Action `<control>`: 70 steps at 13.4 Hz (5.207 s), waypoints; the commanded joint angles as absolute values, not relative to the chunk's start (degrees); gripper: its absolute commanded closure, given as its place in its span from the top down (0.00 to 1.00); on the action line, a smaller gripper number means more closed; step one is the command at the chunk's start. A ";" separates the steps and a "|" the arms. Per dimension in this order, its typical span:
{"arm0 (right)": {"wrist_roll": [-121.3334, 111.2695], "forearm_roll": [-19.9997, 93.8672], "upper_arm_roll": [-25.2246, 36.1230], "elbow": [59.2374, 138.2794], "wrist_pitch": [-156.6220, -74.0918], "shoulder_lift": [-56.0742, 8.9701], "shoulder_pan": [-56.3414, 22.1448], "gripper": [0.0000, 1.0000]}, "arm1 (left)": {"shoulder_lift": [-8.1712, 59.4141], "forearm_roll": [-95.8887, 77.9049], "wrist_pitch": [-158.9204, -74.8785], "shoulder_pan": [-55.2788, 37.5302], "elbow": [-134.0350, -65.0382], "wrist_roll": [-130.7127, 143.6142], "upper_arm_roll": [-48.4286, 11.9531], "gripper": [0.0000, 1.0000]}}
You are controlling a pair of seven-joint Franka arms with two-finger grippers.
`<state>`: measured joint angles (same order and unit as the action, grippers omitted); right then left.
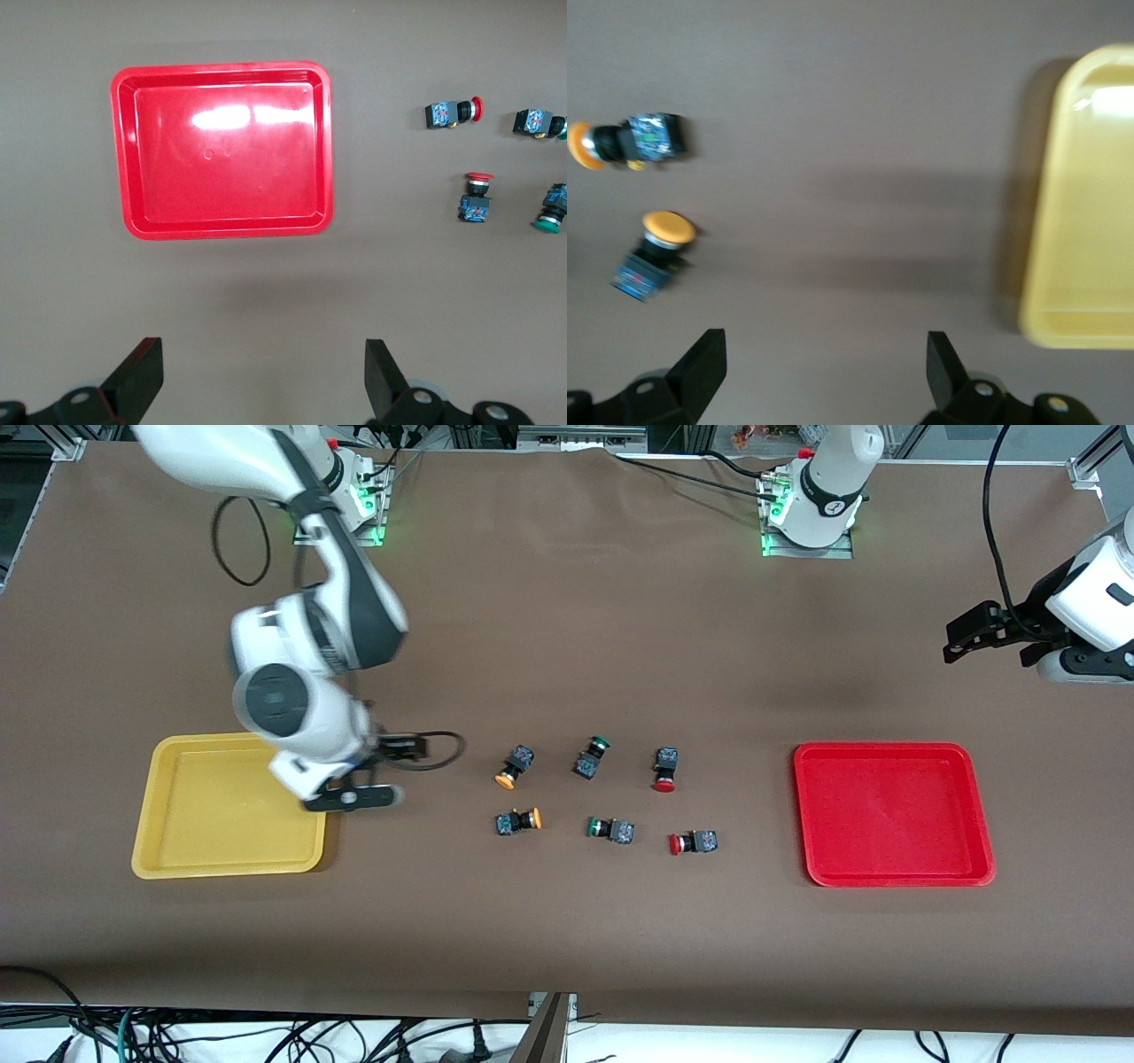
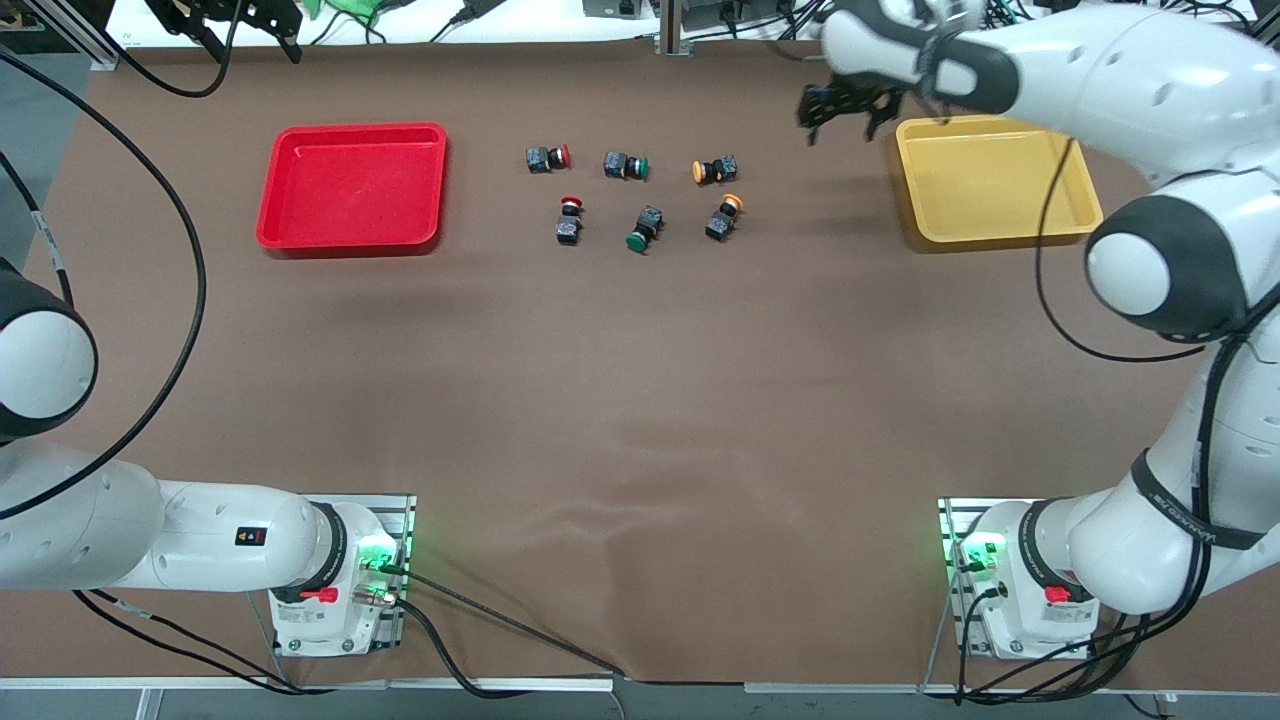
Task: Place red and yellow buttons in trays
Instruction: 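Reach the right gripper over the yellow-capped button, then grasp the yellow button with the right gripper while the left gripper moves out, then lift the yellow button while the left gripper grasps the red button, then release the yellow button in the tray while the left gripper carries the red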
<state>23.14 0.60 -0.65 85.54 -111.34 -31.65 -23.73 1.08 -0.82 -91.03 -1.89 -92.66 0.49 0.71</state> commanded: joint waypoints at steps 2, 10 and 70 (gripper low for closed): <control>40.73 1.41 -0.18 84.81 -117.49 -35.50 -29.51 1.00 | 1.67 -2.02 -91.14 -1.93 -91.85 0.09 0.97 1.00; 64.34 1.23 -0.18 84.81 -133.15 -44.11 -36.12 1.00 | 6.32 -2.11 -95.97 -2.46 -92.46 0.18 0.97 1.00; -26.90 1.41 1.33 84.82 -121.47 -40.88 7.91 0.92 | 38.13 6.33 -125.67 12.30 -94.48 12.74 -13.27 0.06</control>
<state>-27.48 0.59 3.11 84.59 -122.69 -42.58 7.98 36.54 6.29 -123.20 12.36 -94.45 13.81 -12.71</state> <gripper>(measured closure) 0.079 0.568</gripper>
